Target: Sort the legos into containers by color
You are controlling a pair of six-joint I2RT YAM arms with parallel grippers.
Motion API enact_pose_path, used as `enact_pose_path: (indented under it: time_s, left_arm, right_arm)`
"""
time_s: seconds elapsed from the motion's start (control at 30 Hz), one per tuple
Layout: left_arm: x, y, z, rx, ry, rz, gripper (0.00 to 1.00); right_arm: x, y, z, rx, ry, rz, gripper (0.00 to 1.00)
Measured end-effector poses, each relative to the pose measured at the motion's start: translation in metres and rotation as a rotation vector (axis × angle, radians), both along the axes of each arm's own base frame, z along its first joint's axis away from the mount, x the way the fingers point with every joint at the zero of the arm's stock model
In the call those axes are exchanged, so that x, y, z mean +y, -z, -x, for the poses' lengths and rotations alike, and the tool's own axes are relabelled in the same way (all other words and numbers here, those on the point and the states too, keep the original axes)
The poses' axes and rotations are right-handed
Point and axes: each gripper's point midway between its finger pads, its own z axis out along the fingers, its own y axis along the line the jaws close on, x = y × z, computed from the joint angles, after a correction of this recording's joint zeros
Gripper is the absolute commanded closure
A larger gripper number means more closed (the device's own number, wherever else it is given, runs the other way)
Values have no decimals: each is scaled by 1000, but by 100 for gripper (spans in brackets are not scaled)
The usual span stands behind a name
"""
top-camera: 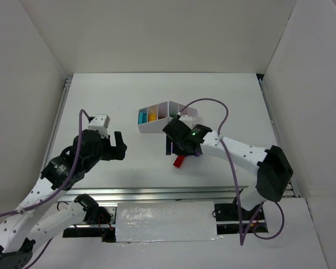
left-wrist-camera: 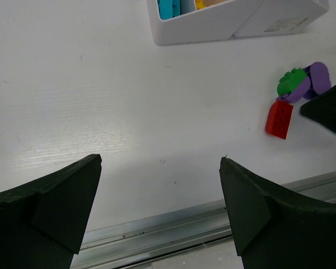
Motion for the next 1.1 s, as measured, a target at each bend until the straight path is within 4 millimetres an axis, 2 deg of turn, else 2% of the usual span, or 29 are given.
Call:
enact_pose_path:
  time_s: [0.13,0.2,0.43,0.57,0.7,0.73,0.8,1.1]
  left_arm:
    - [3,-12,4,-45,-1,31,1]
    - [3,-13,5,-48,0,33,0]
    - [0,-10,6,-40,12,28,1]
    - [-2,-9,7,-39,22,28,1]
    - [-5,-10,9,-43,38,31,0]
    - [-5,-10,9,-44,40,32,1]
    - [-6,-10,9,-44,42,32,1]
    - [-7,-9,9,-38,46,30,1]
  right_arm:
    - [2,51,14,90,54,90,25]
    - [0,67,17,110,89,123,25]
    - [0,97,11,126,151,174,25]
    - [1,118,11,152,170,203,29]
    - [5,124,6,143,182,184,40]
    - [6,124,4,138,185,177,50]
    - [8,125,2,129,187,161,60]
    - [19,123,6,123,143,135,78]
